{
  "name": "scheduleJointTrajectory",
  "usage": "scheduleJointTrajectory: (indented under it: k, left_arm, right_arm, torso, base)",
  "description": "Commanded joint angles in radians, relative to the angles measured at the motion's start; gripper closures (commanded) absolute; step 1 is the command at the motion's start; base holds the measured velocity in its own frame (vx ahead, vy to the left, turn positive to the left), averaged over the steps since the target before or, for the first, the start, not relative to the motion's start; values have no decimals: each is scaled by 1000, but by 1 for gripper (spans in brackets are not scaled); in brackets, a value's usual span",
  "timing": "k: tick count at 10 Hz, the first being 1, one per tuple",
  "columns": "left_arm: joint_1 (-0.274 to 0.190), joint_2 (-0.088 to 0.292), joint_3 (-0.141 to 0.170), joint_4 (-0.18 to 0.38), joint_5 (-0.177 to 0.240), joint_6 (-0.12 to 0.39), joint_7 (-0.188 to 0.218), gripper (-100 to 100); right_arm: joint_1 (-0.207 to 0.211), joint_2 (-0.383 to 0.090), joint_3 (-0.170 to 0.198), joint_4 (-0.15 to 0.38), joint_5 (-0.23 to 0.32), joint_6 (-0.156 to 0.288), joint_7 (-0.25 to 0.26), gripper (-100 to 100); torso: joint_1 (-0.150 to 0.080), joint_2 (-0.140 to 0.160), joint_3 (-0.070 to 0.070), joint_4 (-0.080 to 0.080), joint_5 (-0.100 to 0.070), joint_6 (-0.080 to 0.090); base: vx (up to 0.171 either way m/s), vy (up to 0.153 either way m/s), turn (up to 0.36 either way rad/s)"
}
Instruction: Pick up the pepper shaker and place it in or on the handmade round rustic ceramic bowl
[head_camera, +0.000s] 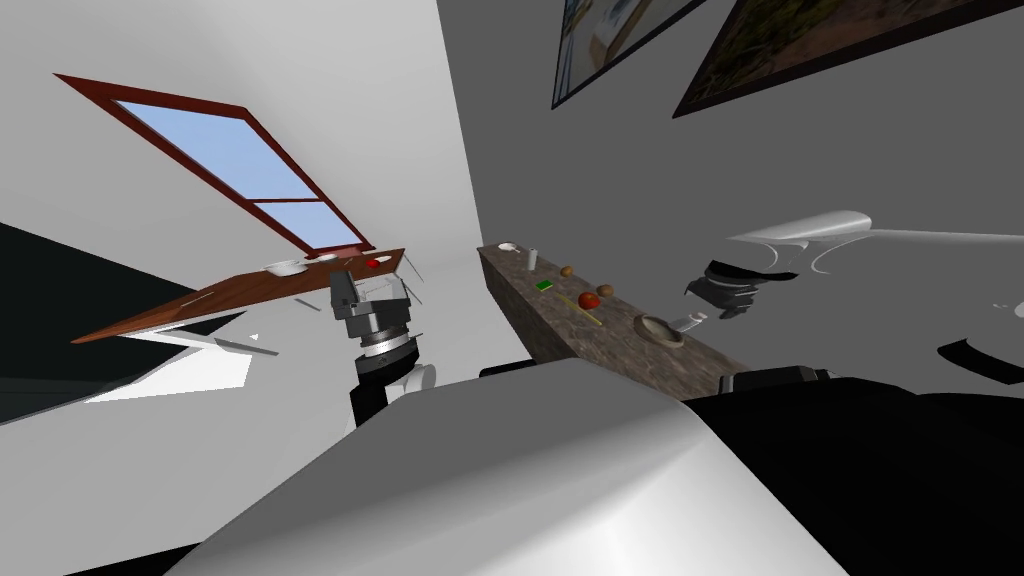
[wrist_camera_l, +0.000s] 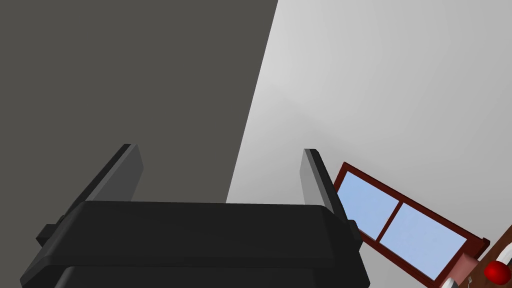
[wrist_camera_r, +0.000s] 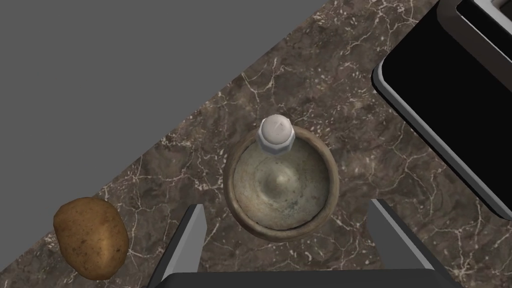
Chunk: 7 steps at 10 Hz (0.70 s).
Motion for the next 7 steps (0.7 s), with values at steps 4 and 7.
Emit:
scheduleJointTrajectory:
  k: [4,7]
  left_arm:
    - [0,0,0,0,0,0,0,0]
    - [0,0,0,0,0,0,0,0]
  right_arm:
    - [-1,-3,-1,0,-2,-4,2,0]
    - [-1,-3,-1,0,-2,-4,2,0]
  torso:
    - [0,-1,-1,0,0,0]
    - [0,-1,-1,0,0,0]
  base:
    - [-2,-1,-2]
    - [0,0,0]
